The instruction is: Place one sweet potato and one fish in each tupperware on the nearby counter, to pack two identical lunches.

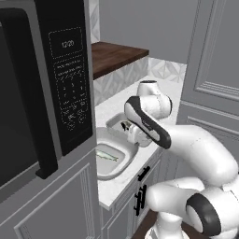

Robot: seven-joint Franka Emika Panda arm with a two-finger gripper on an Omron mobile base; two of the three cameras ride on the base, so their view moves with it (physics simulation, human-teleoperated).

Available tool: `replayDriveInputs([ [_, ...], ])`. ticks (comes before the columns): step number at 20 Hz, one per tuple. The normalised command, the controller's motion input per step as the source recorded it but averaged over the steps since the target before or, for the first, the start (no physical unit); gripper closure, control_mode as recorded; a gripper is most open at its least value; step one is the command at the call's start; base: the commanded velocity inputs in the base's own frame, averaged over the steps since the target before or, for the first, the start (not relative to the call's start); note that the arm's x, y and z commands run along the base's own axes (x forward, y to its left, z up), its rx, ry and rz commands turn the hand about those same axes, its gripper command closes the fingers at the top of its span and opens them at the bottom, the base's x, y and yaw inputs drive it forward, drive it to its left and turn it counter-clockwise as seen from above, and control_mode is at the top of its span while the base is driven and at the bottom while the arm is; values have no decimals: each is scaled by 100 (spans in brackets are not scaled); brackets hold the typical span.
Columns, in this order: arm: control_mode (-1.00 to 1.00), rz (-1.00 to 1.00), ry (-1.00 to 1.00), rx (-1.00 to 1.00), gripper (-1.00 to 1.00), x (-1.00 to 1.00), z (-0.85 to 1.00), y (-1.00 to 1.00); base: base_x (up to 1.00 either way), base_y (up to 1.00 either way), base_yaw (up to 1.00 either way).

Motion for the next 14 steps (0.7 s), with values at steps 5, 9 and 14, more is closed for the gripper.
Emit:
replayDriveInputs([
  [5, -100, -21, 0, 0, -100, -100, 35, -65, 0, 0, 0],
  [9, -100, -21, 0, 0, -100, -100, 33, -54, 0, 0, 0],
  [14, -100, -18, 0, 0, -100, -92, 36, -39, 0, 0, 0],
])
